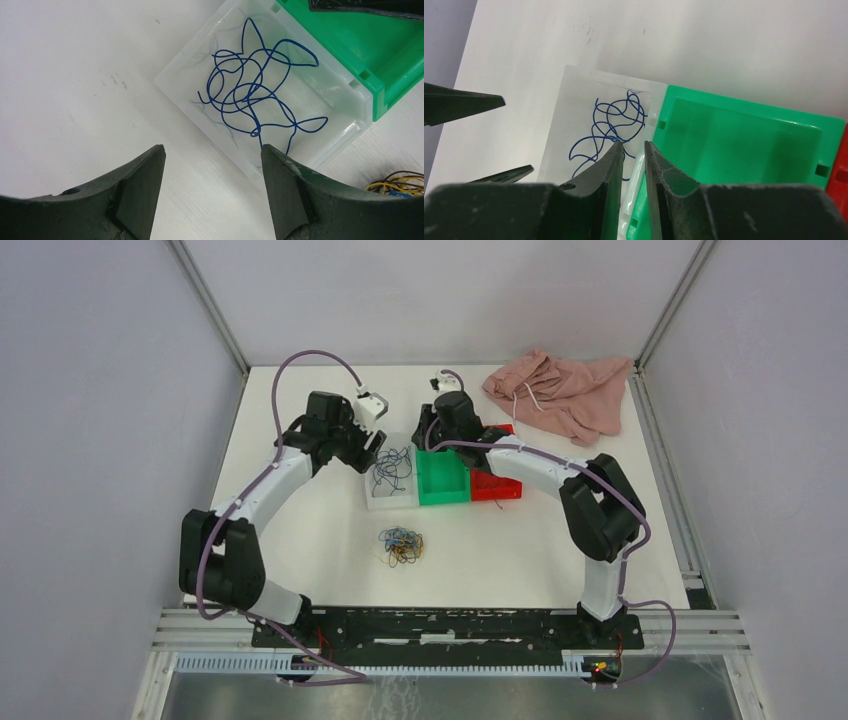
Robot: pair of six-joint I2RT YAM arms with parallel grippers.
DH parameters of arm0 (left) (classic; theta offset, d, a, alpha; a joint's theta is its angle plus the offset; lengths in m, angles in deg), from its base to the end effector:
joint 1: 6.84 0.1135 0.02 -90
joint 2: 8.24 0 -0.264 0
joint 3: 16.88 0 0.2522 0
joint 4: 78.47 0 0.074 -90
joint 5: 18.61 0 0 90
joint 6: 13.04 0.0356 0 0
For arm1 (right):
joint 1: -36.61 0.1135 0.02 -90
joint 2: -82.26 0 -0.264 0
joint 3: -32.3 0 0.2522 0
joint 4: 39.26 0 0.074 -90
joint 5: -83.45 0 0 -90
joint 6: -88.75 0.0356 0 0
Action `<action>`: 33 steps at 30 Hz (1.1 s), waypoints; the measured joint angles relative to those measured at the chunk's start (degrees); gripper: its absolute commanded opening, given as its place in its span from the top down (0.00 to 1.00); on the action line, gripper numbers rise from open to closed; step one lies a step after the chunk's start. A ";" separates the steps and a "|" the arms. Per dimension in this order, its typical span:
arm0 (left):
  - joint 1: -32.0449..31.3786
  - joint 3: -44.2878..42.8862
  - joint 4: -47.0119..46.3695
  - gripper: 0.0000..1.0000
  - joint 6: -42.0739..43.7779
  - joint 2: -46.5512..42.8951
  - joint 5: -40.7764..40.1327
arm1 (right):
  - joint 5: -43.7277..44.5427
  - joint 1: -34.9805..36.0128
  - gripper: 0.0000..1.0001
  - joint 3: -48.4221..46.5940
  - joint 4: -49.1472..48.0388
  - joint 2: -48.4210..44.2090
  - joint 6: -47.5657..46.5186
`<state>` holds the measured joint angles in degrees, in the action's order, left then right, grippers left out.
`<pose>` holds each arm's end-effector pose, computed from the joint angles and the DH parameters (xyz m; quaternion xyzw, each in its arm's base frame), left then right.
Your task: Untangle the cables
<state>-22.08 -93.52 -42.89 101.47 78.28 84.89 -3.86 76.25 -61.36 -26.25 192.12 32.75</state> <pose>0.3149 -0.0944 0.2563 0.3543 0.8491 -0.0780 0.3839 0.3457 0.2842 0.2380 -0.0306 0.8619 0.2869 0.4171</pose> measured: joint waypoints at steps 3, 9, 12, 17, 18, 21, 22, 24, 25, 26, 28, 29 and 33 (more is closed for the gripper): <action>0.00 0.04 1.03 0.21 0.00 -2.32 -0.02 | 0.28 0.39 0.75 0.24 0.52 -0.42 -0.83; 0.81 -3.15 7.04 0.02 -0.70 -1.79 0.13 | 0.31 2.62 0.80 -1.60 3.13 0.61 -2.43; 2.80 -7.15 10.08 0.01 -1.77 -1.27 0.98 | 0.31 3.72 0.79 -4.59 3.89 3.32 -3.74; 5.62 -8.37 13.31 0.01 -1.46 -4.55 5.05 | 0.44 4.98 0.64 -5.38 6.47 5.77 -6.56; 5.79 -8.09 14.47 0.01 -0.79 -5.84 6.36 | 0.42 5.07 0.60 -5.33 6.95 5.73 -7.15; 5.75 -6.93 17.40 0.01 1.57 -9.42 9.49 | 0.20 5.09 0.50 -4.39 7.19 4.11 -8.94; 5.75 -6.51 18.47 0.01 2.45 -10.49 10.40 | -0.15 5.09 0.48 -2.67 7.43 1.53 -9.73; 5.75 -5.77 20.65 0.01 4.35 -12.22 12.41 | -1.44 5.09 0.45 0.44 7.17 -3.26 -10.80; 5.75 -5.55 21.55 0.01 5.25 -12.68 13.07 | -2.62 5.09 0.44 2.27 6.93 -6.12 -11.23; 5.75 -5.20 22.82 0.01 6.47 -13.11 14.12 | -3.65 5.09 0.44 4.37 6.36 -9.22 -11.54; 5.75 -4.74 24.46 0.01 7.98 -13.33 15.52 | -6.01 5.11 0.44 8.24 5.18 -14.88 -12.11; 5.75 -4.46 25.24 0.01 8.74 -13.33 16.13 | -7.58 5.18 0.44 10.45 4.39 -17.70 -12.48; 5.75 -4.09 27.21 0.00 10.75 -13.33 17.53 | -14.10 5.95 0.48 18.18 2.91 -24.22 -14.10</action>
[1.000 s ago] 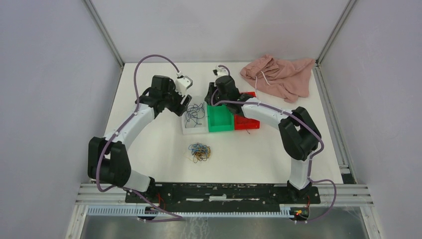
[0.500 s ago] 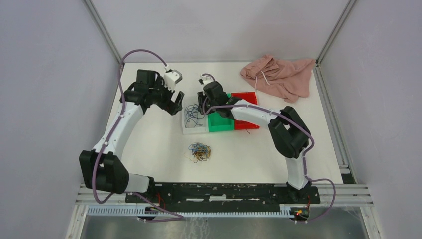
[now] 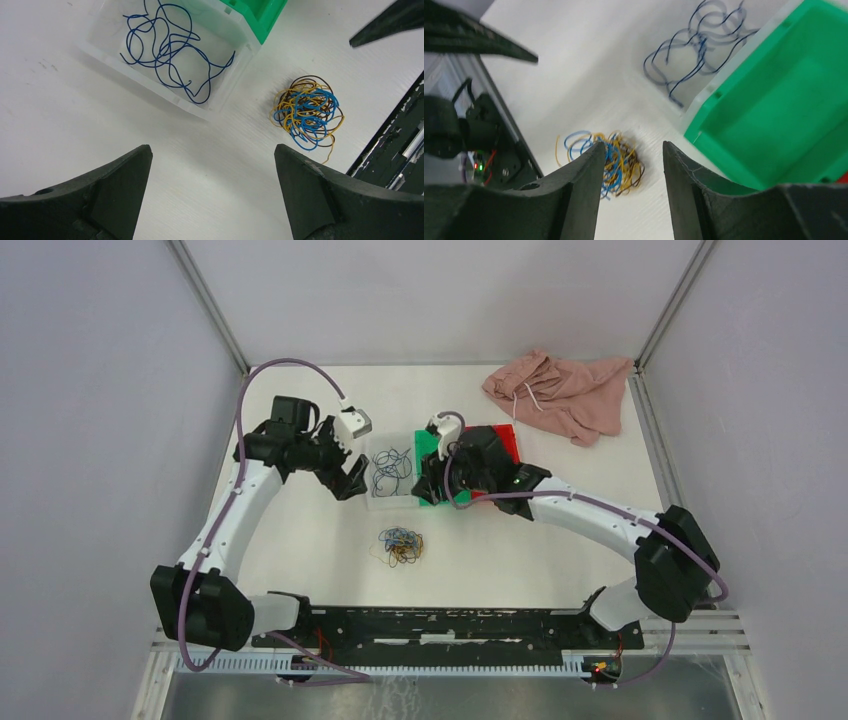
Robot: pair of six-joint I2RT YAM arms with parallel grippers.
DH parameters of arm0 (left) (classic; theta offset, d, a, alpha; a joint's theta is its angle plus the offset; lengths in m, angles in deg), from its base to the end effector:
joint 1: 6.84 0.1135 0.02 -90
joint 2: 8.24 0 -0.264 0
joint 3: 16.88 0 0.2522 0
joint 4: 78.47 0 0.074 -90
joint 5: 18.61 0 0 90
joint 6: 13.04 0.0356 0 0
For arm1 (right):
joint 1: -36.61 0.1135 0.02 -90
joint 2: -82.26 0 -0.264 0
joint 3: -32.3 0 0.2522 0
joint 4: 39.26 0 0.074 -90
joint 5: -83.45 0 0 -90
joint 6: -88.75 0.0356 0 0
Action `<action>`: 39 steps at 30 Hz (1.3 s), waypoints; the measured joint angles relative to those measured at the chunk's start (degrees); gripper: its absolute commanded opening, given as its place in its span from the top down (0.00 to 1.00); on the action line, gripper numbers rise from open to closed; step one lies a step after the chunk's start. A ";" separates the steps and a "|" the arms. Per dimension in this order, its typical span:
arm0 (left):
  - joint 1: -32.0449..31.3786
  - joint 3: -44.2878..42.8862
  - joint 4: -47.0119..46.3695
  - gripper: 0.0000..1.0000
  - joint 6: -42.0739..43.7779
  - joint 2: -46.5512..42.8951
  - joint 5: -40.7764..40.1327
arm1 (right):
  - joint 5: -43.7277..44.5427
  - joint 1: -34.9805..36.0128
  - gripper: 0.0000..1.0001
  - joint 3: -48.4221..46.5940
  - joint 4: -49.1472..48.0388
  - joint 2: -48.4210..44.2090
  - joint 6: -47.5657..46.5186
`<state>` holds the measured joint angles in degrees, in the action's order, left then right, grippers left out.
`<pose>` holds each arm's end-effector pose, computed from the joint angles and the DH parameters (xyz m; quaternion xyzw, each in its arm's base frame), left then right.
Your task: Untangle the cables
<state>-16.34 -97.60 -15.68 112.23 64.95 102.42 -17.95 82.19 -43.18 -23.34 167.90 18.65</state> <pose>0.2467 -0.0599 0.3134 0.4241 0.8199 -0.1847 0.3373 0.2371 0.2520 0.2844 -0.2389 0.8114 0.3557 0.3975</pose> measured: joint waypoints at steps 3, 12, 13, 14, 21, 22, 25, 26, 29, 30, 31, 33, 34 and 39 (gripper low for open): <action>0.00 0.00 0.59 0.00 0.81 0.00 0.98 | -5.01 1.88 0.49 4.92 0.17 -0.42 -2.40; 0.00 0.00 1.03 0.01 1.79 -0.81 2.49 | -10.69 6.91 0.51 5.42 2.75 6.47 -11.69; 0.00 0.00 1.38 0.01 2.12 -1.18 2.58 | -10.64 6.84 0.51 4.72 2.84 7.67 -12.55; 0.00 0.00 1.84 0.02 2.40 -1.62 2.67 | -10.67 6.80 0.52 3.85 2.95 9.01 -13.29; -0.24 1.95 3.72 0.06 6.93 -4.46 4.13 | -10.71 6.75 0.78 0.39 2.27 13.84 -15.43; -0.35 2.62 4.02 0.06 7.65 -4.76 4.15 | -10.69 6.75 0.83 0.39 2.14 13.86 -15.45; -0.70 4.90 4.83 0.07 10.14 -5.77 4.17 | -10.58 6.75 0.96 0.42 1.36 13.84 -15.43; -0.79 5.70 5.01 0.07 11.02 -6.25 4.26 | -10.47 6.75 0.99 0.42 1.22 13.73 -15.26; -0.94 7.69 5.33 0.08 13.14 -8.11 5.33 | -10.29 6.75 1.00 0.52 1.14 12.70 -15.13; -1.05 8.20 5.27 0.08 13.77 -8.87 5.75 | -10.29 6.75 1.00 0.68 1.07 11.87 -15.02; -1.20 8.61 5.22 0.08 14.29 -9.66 6.27 | -10.29 6.75 1.00 0.79 1.05 10.99 -14.86; -1.62 9.29 4.87 0.09 15.15 -11.17 7.30 | -10.34 6.75 1.00 0.92 0.83 8.94 -14.40; -1.95 9.53 4.66 0.10 15.39 -11.78 7.89 | -10.36 6.75 1.00 1.01 0.57 7.76 -14.05; -4.68 11.23 1.88 0.13 15.39 -13.97 9.70 | -10.49 6.75 1.00 2.12 -1.20 2.75 -11.98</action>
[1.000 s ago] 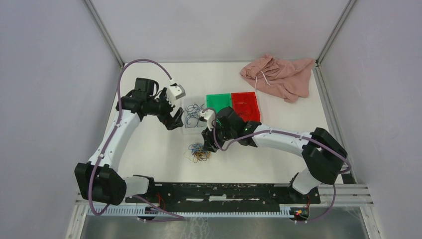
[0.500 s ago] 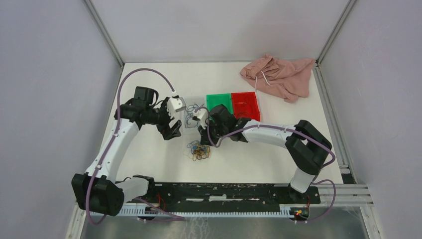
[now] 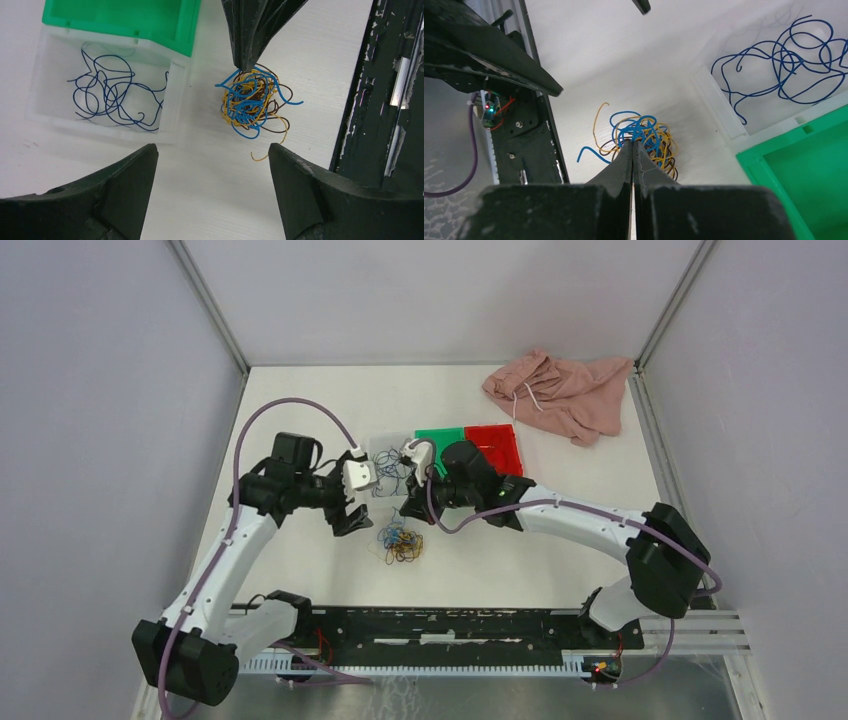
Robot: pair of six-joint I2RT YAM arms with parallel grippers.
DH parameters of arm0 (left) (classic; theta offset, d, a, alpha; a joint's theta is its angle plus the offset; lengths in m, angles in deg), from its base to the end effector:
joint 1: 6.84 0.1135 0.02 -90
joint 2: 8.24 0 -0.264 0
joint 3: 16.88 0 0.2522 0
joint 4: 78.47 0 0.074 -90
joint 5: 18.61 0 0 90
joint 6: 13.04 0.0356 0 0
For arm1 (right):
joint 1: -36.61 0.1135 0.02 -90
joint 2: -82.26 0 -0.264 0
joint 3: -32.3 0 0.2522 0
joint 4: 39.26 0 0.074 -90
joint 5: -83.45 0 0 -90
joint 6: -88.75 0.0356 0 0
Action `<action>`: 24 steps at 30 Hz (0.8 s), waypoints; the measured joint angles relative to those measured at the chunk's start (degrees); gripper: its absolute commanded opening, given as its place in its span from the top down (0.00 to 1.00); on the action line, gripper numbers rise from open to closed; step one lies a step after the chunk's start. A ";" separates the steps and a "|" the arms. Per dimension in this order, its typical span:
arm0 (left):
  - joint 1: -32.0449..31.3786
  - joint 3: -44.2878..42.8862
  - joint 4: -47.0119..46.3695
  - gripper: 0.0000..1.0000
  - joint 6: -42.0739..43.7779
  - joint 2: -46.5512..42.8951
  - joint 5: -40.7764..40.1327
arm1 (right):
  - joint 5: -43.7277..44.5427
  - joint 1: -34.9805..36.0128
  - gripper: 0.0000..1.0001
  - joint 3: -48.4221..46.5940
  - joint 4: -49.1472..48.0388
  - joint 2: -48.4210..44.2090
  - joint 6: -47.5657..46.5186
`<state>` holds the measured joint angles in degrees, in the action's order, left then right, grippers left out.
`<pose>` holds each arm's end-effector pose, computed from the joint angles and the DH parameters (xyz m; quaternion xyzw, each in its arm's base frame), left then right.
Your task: Untangle the cables
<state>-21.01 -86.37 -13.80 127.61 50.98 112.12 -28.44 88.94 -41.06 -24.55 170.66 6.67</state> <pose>0.1803 -0.0695 0.3032 0.5682 0.6966 -0.2250 0.3759 0.2028 0.2845 0.2588 -0.4092 0.7502 0.3894 0.3438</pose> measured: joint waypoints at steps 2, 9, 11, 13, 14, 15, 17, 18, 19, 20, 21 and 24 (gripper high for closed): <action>-1.22 1.09 -1.64 0.16 -0.28 -0.87 0.37 | -0.20 0.00 1.00 0.76 -0.87 -1.86 1.18; -4.70 3.65 -8.31 0.22 -2.78 -4.74 1.11 | -3.08 0.00 1.00 2.10 -4.26 -6.16 5.60; -5.29 3.65 -9.92 0.25 -3.21 -5.60 1.57 | -4.20 0.00 1.00 2.10 -5.40 -6.91 7.04; -5.86 3.65 -10.95 0.32 -3.28 -6.03 1.81 | -5.29 0.00 1.00 2.10 -6.62 -7.32 8.41; -6.21 3.65 -11.26 0.35 -3.30 -6.12 1.92 | -5.73 0.00 1.00 2.10 -7.26 -7.45 9.03; -6.58 3.65 -11.54 0.37 -3.32 -6.12 2.03 | -6.36 0.00 1.00 2.10 -7.98 -7.54 9.92; -7.19 3.65 -11.96 0.39 -3.48 -6.10 2.49 | -7.06 0.00 1.00 2.10 -9.05 -7.61 11.06; -7.54 3.65 -12.09 0.39 -3.69 -6.10 2.89 | -7.48 0.00 1.00 2.10 -9.62 -7.61 11.78; -7.89 3.65 -12.13 0.39 -3.91 -6.10 3.19 | -7.76 0.00 1.00 2.10 -10.12 -7.65 12.24; -8.15 3.65 -12.13 0.41 -4.20 -6.08 3.43 | -8.02 0.00 1.00 2.10 -10.62 -7.69 12.81; -8.41 3.65 -12.13 0.43 -4.59 -6.08 3.58 | -8.17 0.00 1.00 2.10 -11.02 -7.76 13.31; -8.87 3.65 -12.15 0.59 -5.62 -6.08 4.52 | -8.68 0.00 1.00 2.10 -12.11 -7.87 14.51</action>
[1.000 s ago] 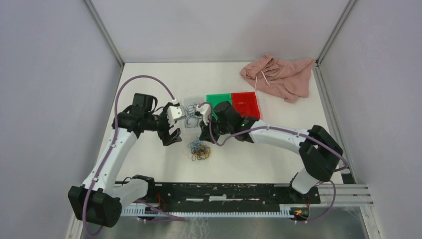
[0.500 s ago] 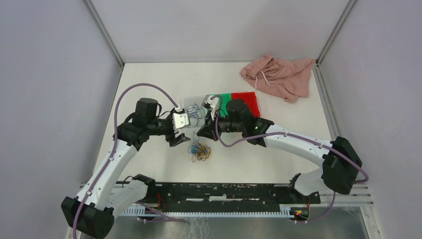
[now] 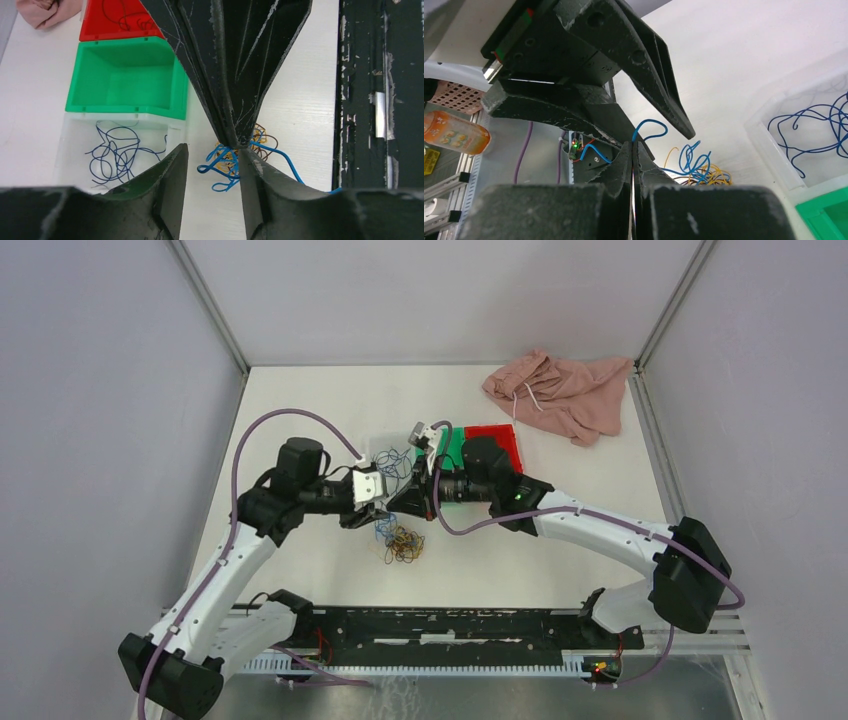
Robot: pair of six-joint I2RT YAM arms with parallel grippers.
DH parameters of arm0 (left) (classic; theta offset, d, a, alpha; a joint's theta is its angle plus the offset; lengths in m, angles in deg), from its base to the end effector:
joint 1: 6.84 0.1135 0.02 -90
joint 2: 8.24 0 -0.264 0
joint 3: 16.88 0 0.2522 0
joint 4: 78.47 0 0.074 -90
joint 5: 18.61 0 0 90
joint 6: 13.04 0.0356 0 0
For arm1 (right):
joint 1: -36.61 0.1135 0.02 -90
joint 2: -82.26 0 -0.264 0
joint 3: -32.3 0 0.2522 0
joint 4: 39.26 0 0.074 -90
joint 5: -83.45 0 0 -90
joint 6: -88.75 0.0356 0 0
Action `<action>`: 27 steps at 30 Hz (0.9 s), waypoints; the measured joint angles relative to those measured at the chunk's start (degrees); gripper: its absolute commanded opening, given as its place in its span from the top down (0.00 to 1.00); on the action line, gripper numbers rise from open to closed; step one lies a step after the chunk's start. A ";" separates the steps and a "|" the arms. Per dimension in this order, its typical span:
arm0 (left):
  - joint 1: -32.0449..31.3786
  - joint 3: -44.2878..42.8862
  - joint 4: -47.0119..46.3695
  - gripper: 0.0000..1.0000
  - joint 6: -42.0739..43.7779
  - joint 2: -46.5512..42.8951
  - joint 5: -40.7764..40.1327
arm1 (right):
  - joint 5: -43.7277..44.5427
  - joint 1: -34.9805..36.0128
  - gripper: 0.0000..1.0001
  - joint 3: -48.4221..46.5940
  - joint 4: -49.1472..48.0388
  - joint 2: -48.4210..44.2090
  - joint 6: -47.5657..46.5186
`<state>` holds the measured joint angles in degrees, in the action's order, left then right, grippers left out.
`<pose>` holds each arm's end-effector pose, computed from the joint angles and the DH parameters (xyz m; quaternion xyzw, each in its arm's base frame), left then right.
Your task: Untangle the cables
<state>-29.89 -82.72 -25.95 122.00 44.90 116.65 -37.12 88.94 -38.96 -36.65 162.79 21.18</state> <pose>0.1592 -0.0952 0.3167 0.6032 0.6013 -0.2674 0.4507 0.1860 0.2706 0.3117 -0.3537 0.6808 0.5317 0.3587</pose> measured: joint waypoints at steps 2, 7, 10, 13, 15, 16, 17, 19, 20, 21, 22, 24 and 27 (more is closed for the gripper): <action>-0.24 0.00 0.00 0.74 -0.26 0.00 0.22 | -0.31 0.00 1.00 0.00 -0.44 -0.02 0.61; -0.33 0.02 -0.17 0.97 -1.03 -0.20 0.42 | -0.37 -0.09 0.82 0.55 -1.95 -0.85 2.58; -0.35 0.00 -0.68 0.97 -2.36 -0.74 0.46 | 0.02 -0.63 0.58 1.62 -3.17 -1.99 4.48; -0.46 -1.01 -1.20 0.97 -4.09 -0.96 0.52 | 2.29 -1.57 0.45 3.78 -4.26 -4.42 5.64; -0.46 -2.71 -1.22 0.97 -5.42 -0.92 0.59 | 4.50 -2.67 0.38 5.86 -5.18 -6.62 6.16; -0.46 -3.96 -1.25 0.97 -6.12 -0.92 0.85 | 5.92 -3.39 0.35 7.54 -6.03 -8.22 6.23; -0.46 -4.87 -1.38 0.97 -6.75 -0.92 1.07 | 6.95 -3.85 0.34 9.11 -6.73 -9.66 6.05; -0.46 -6.84 -1.81 0.97 -8.41 -0.94 1.75 | 8.00 -4.70 0.30 12.37 -9.11 -11.96 5.35; -0.48 -7.56 -2.21 0.97 -9.22 -0.96 1.95 | 7.93 -4.83 0.28 13.42 -10.32 -12.31 4.92; -0.52 -8.02 -2.54 0.97 -10.12 -0.98 2.08 | 7.43 -4.74 0.27 13.99 -11.37 -12.13 4.44; -0.55 -8.35 -2.80 0.97 -10.93 -1.01 2.32 | 6.97 -4.55 0.26 14.12 -12.04 -11.52 4.04; -0.57 -8.63 -2.99 0.97 -12.39 -1.01 2.78 | 6.38 -3.82 0.26 14.12 -13.73 -9.70 2.73; -0.57 -9.16 -2.97 0.97 -14.36 -0.98 2.97 | 5.86 -1.90 0.27 13.75 -15.41 -6.14 0.52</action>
<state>-30.45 -91.88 -28.92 107.64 43.92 119.62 -31.26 87.04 -25.21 -52.06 156.65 21.71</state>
